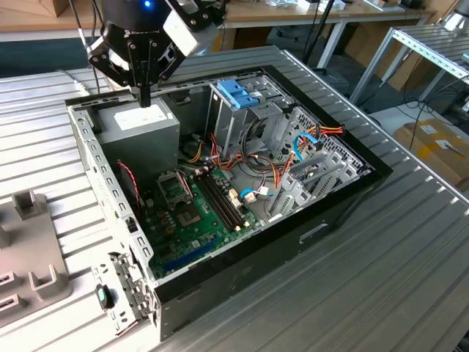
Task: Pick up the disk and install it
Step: 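Reach for the disk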
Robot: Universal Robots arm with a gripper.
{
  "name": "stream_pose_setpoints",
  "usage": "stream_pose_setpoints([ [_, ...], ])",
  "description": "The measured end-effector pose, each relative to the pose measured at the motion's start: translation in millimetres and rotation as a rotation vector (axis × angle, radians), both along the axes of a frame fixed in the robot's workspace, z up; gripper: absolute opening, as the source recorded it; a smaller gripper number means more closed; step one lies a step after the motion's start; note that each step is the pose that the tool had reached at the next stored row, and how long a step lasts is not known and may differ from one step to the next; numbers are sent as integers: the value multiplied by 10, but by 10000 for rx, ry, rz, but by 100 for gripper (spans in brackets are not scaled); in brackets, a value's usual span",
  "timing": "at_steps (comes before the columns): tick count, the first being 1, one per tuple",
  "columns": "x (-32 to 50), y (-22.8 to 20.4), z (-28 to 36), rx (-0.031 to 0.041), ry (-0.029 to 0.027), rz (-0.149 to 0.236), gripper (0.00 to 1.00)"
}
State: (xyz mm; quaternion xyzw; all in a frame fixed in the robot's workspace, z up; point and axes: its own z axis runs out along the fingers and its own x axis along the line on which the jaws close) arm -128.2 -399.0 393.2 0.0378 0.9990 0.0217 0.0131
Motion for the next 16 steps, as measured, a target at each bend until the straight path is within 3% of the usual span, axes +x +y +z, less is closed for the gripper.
stream_pose_setpoints([
  [16, -56, 0, -1, 0, 0, -1, 11],
])
